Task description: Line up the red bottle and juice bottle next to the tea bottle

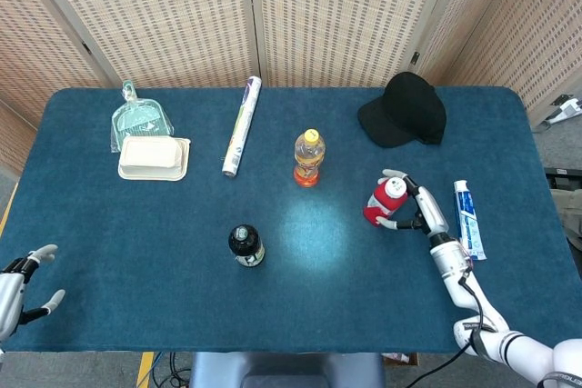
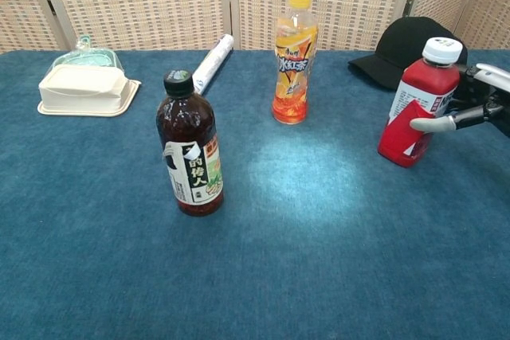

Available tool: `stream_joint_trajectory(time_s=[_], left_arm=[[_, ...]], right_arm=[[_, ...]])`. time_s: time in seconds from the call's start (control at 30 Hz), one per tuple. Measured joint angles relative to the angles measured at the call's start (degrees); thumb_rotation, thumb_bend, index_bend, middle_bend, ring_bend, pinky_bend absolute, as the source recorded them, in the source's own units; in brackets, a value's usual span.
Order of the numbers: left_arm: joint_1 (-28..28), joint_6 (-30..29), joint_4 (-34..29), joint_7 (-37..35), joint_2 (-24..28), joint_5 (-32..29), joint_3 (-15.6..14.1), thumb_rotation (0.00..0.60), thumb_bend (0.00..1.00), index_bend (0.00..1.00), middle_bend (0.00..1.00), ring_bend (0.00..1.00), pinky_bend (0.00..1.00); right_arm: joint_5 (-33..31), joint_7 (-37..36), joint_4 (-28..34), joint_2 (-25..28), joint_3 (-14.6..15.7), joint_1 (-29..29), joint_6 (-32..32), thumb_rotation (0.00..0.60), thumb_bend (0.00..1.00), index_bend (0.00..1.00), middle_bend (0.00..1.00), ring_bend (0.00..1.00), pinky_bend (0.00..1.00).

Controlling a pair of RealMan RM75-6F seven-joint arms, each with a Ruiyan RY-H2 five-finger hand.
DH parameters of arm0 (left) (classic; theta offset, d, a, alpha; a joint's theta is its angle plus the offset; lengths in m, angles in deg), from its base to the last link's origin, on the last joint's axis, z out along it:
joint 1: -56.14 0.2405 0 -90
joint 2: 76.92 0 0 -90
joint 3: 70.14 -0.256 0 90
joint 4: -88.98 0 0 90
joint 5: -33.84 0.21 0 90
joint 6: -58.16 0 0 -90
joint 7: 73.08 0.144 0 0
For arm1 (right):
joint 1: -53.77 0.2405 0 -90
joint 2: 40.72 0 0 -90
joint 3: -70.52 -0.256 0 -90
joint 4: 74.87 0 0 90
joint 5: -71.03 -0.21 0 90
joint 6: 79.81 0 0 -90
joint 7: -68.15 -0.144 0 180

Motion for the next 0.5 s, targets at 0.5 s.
stream_joint_trajectory(time_s=[0.5], left_arm=[[0.06,0.08,-0.05,-0.27,0.15,0.02,-0.02,0.600,0.21,0.42,0.33,0.36,0.55]], right_arm=[[0.41,1.20,0.87,-0.42,-0.25,0.17,1.70,0.600,0.10,0.41,0.45,0.37,0.54]])
